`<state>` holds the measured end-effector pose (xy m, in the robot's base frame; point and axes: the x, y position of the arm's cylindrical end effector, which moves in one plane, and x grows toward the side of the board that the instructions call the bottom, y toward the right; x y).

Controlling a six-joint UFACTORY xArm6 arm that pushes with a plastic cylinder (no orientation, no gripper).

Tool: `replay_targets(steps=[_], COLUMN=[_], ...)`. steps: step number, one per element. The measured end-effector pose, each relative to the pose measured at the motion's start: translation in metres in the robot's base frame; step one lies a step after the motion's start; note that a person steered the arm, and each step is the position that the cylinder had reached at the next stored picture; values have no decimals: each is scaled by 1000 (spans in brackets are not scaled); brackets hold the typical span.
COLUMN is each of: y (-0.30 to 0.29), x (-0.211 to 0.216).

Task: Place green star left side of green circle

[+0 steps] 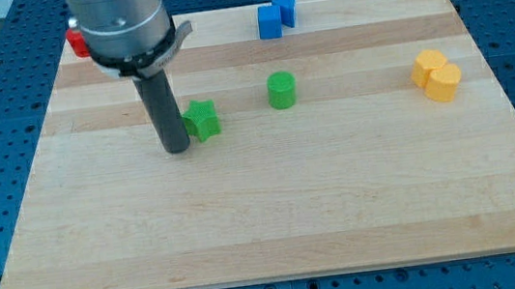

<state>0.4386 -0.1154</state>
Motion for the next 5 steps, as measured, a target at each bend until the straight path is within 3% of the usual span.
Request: replay_targets(steps=[5], y=[93], x=[-13])
